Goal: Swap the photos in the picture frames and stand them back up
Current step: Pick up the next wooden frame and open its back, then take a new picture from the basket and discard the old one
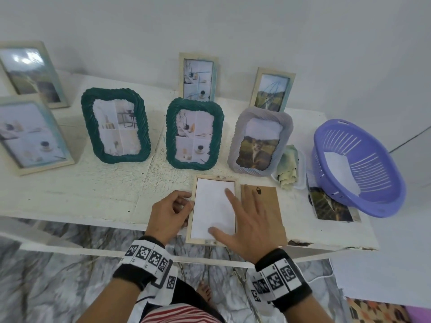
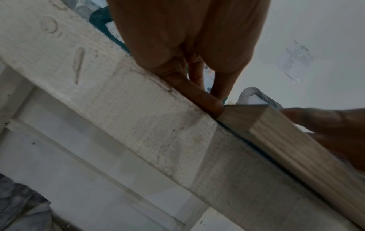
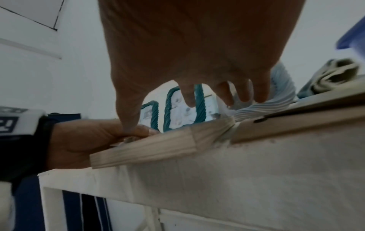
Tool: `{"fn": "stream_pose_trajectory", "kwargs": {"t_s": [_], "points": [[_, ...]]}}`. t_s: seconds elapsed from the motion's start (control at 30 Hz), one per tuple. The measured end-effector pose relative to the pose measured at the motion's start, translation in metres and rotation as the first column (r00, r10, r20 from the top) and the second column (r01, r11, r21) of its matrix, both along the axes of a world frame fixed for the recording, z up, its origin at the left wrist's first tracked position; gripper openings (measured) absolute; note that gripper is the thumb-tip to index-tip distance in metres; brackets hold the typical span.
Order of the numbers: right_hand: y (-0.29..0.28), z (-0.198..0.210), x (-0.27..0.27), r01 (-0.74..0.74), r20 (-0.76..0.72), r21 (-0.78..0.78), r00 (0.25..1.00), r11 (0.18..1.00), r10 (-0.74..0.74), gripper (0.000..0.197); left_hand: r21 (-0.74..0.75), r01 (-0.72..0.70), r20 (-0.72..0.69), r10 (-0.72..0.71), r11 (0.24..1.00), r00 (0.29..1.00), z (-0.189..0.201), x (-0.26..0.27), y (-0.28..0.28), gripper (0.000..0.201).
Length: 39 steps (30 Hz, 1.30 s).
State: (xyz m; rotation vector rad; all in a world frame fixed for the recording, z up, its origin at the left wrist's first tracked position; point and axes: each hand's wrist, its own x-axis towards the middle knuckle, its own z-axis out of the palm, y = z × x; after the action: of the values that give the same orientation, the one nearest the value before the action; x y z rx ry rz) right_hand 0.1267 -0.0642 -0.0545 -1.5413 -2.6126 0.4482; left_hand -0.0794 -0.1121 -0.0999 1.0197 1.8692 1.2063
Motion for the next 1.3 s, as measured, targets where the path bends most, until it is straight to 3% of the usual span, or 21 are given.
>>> {"fn": "stream_pose_trajectory", "kwargs": {"t_s": [0.1, 0.27, 0.57, 0.9, 1.3], "points": [[0.007, -0.006, -0.017, -0.066, 0.104, -0.113, 0.991, 0.991, 0.078, 0.112, 0.006, 0.001, -0.004, -0.001, 1.000, 1.000, 0.003, 0.001, 0.000, 0.018], [0.019, -0.013, -0.026, -0.116, 0.208, -0.108, 0.968, 0.987, 0.137, 0.119, 0.007, -0.014, 0.037, 0.014, 1.000, 0.999, 0.006, 0.002, 0.000, 0.016], [0.027, -0.015, -0.033, -0.147, 0.266, -0.106, 0.949, 0.984, 0.170, 0.130, 0.006, -0.016, 0.046, 0.016, 1.000, 0.999, 0.006, 0.002, 0.000, 0.016], [0.025, -0.001, -0.037, -0.104, 0.198, -0.231, 0.968, 0.967, 0.152, 0.129, -0.006, -0.007, 0.046, 0.007, 1.000, 0.999, 0.010, 0.002, 0.000, 0.015], [0.025, 0.013, -0.026, -0.055, -0.025, -0.112, 0.998, 0.992, 0.052, 0.117, 0.011, -0.034, -0.003, 0.034, 0.999, 0.999, 0.023, 0.006, -0.001, 0.011]]}}
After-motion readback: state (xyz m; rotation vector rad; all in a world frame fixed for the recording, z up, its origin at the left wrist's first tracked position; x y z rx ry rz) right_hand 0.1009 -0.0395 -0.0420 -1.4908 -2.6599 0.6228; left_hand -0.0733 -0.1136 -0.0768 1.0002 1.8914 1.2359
